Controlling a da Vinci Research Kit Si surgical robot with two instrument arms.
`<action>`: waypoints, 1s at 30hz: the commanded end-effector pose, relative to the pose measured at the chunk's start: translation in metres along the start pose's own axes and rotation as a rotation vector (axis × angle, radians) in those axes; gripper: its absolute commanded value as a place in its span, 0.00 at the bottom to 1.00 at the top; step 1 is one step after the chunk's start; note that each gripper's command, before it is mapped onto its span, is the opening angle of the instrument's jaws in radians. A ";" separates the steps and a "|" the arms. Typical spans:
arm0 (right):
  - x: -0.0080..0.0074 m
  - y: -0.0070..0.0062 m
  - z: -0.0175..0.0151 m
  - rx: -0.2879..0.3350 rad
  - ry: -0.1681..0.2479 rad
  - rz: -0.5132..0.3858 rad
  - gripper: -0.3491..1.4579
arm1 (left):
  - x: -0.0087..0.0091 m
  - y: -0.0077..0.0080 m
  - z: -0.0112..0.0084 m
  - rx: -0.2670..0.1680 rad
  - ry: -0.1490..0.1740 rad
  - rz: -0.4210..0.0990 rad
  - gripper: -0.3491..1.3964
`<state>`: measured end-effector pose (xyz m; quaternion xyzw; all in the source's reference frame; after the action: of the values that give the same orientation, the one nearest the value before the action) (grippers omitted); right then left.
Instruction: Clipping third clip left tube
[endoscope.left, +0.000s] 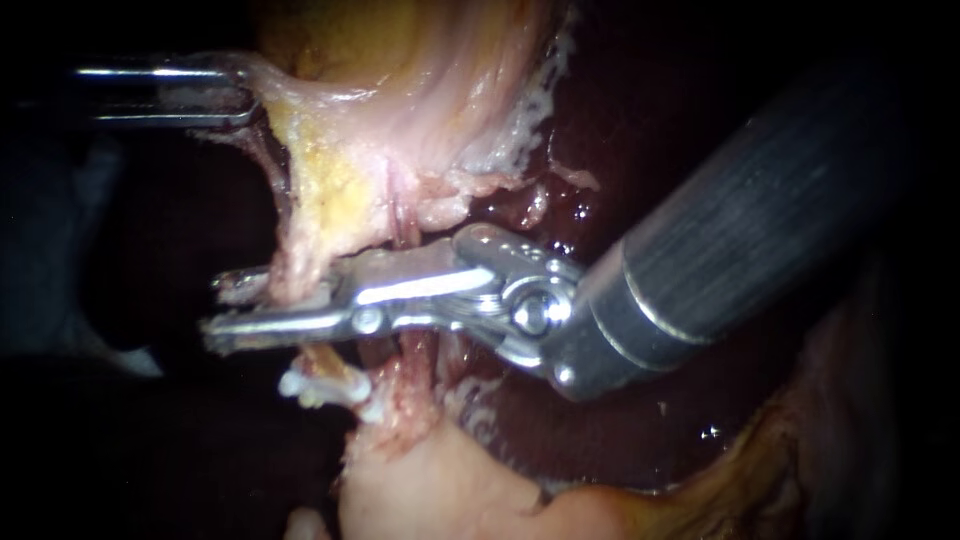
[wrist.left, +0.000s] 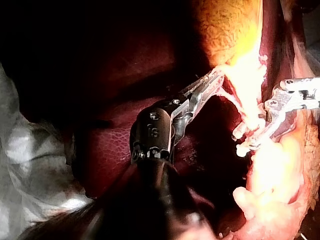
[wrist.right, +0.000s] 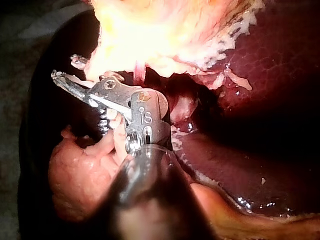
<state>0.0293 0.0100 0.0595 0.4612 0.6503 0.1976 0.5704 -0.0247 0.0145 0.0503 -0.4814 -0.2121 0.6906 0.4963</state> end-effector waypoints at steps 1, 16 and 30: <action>0.0000 0.0000 -0.0001 -0.001 0.000 0.001 0.21 | 0.0000 0.0000 0.0000 0.000 0.000 0.000 0.00; -0.0003 0.0001 -0.0007 -0.033 -0.014 0.049 0.00 | 0.0000 0.0000 0.0000 0.000 0.000 0.000 0.00; -0.0003 0.0000 -0.0008 -0.033 -0.013 0.055 0.00 | 0.0000 0.0000 0.0001 0.000 0.000 0.000 0.00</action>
<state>0.0286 0.0100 0.0599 0.4709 0.6302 0.2208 0.5764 -0.0247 0.0146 0.0503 -0.4816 -0.2121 0.6905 0.4962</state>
